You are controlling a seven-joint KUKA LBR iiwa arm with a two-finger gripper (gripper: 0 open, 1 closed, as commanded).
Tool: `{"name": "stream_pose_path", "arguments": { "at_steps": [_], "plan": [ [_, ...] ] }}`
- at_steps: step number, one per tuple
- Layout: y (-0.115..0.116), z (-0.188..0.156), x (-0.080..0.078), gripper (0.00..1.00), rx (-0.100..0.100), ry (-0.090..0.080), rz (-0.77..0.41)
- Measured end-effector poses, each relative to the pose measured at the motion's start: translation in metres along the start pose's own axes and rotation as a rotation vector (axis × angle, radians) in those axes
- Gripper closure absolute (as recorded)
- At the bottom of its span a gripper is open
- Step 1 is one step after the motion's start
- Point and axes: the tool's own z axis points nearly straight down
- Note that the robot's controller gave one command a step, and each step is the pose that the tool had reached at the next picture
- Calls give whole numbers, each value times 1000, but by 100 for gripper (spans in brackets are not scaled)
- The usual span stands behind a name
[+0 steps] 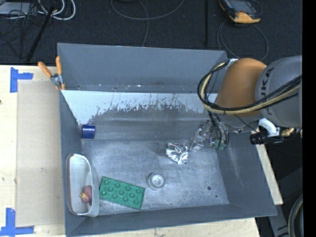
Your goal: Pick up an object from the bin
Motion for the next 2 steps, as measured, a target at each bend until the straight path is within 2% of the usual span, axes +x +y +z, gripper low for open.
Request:
{"name": "stream_pose_path", "arguments": {
  "at_steps": [1,2],
  "plan": [
    [1,-67,-2,100,-3,-6,-6],
    [1,-71,-2,100,0,-1,-10]
  ]
}}
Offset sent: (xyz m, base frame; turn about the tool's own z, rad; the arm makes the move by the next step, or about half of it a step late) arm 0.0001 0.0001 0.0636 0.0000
